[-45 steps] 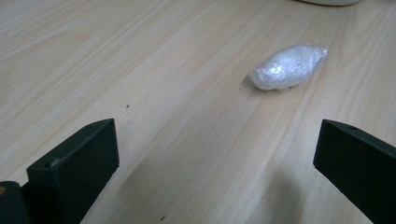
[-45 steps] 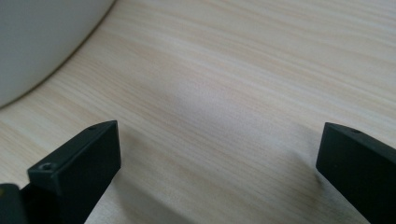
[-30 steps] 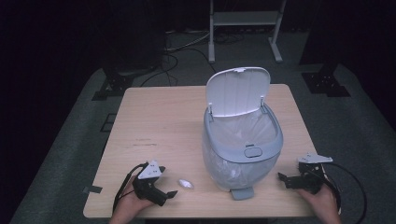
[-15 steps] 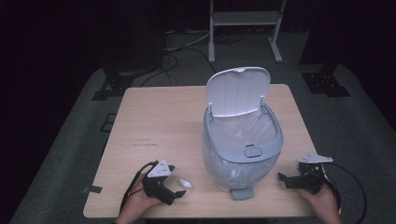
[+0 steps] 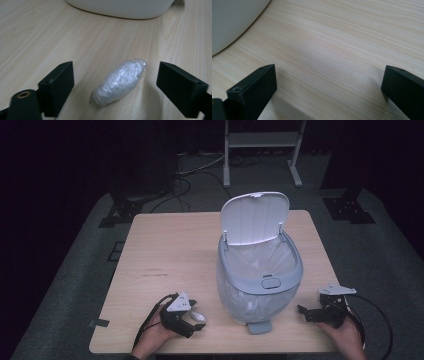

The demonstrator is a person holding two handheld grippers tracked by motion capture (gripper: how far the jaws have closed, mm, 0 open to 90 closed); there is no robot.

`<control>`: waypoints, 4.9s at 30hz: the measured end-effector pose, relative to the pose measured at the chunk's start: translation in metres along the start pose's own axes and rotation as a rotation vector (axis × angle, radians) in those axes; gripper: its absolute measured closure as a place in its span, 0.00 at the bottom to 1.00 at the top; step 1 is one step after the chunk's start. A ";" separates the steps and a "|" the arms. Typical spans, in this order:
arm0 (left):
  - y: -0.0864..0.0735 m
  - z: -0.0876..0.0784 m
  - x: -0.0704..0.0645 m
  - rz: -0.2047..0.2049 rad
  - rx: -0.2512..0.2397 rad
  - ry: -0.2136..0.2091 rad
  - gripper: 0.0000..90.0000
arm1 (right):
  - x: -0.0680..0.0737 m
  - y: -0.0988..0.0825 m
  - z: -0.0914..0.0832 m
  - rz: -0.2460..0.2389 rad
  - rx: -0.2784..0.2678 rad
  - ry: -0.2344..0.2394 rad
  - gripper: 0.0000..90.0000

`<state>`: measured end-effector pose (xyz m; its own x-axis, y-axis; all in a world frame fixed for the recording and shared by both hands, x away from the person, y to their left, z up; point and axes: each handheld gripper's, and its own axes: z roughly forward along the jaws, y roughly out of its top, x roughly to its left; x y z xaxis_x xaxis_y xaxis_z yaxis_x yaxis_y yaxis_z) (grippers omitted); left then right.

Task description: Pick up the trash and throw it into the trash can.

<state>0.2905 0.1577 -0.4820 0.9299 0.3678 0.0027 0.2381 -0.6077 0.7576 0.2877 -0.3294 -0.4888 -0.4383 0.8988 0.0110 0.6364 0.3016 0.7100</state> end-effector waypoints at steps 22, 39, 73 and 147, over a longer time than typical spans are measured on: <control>-0.001 -0.007 -0.002 -0.056 0.010 0.006 0.71 | 0.000 0.000 0.000 0.000 0.000 0.000 0.00; 0.004 -0.023 0.004 -0.128 -0.053 -0.024 0.71 | 0.000 0.000 0.000 -0.001 0.000 0.001 0.00; 0.044 -0.068 0.012 -0.168 -0.179 -0.110 0.71 | 0.000 0.000 0.000 -0.001 0.001 0.002 0.00; 0.215 -0.126 0.010 0.032 -0.363 -0.200 0.71 | 0.000 0.000 0.000 0.000 0.000 0.002 0.00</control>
<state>0.3160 0.1197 -0.2373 0.9799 0.1870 -0.0696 0.1270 -0.3155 0.9404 0.2877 -0.3293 -0.4889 -0.4399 0.8980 0.0123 0.6363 0.3020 0.7099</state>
